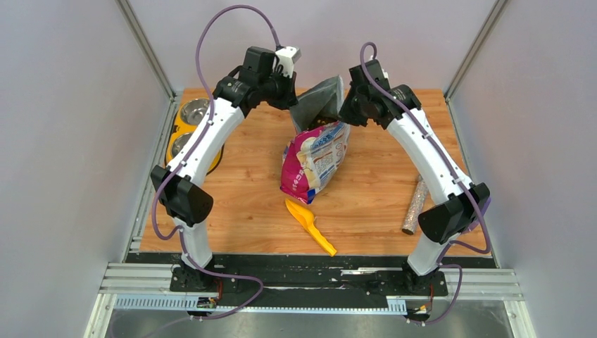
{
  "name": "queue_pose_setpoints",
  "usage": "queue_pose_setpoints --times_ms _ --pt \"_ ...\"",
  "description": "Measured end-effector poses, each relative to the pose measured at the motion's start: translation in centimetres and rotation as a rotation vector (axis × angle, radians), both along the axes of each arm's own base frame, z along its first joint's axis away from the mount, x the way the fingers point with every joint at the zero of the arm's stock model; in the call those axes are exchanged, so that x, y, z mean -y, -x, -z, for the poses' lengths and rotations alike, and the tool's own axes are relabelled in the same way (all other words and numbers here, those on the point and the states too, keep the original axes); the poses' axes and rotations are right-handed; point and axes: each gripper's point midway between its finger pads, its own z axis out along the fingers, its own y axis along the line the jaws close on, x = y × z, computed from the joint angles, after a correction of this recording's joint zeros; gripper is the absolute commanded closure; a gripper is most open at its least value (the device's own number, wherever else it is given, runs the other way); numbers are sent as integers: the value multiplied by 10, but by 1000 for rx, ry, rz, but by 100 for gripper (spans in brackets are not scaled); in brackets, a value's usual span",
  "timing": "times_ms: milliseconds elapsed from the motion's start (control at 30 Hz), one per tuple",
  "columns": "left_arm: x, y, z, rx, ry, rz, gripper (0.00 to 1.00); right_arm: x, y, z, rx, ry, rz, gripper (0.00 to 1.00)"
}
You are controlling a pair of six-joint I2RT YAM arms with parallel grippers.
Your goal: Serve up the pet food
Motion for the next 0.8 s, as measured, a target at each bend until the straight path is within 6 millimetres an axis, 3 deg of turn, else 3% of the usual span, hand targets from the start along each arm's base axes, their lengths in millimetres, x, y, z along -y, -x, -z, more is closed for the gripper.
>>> queue_pose_setpoints --times_ms 133,200,233,267,300,333,400,500,633,800 --pt "2 1 -1 -10 18 3 79 7 1 -9 21 37 -5 100" --pt "2 1 -4 -5 29 4 65 11 2 -14 34 65 -10 100" --pt "1 1 -8 3 36 2 53 13 2 -16 43 77 -9 99" --pt "0 1 -12 10 42 1 48 15 1 -19 52 84 -10 94" --pt "-1 2 -16 20 46 1 47 16 0 -24 65 92 -10 86" --pt "-2 3 -21 28 58 -4 45 17 -1 -30 83 95 -11 71" --pt "-5 4 -33 48 75 -12 39 18 -3 -41 113 93 -14 53" --pt "-12 7 -48 74 94 -26 33 19 -4 -51 142 93 -27 35" --pt "-29 9 -62 98 115 -84 26 15 -3 -50 134 84 -57 31" --pt "-59 18 -53 68 114 -171 24 6 -2 -43 108 57 -92 31"
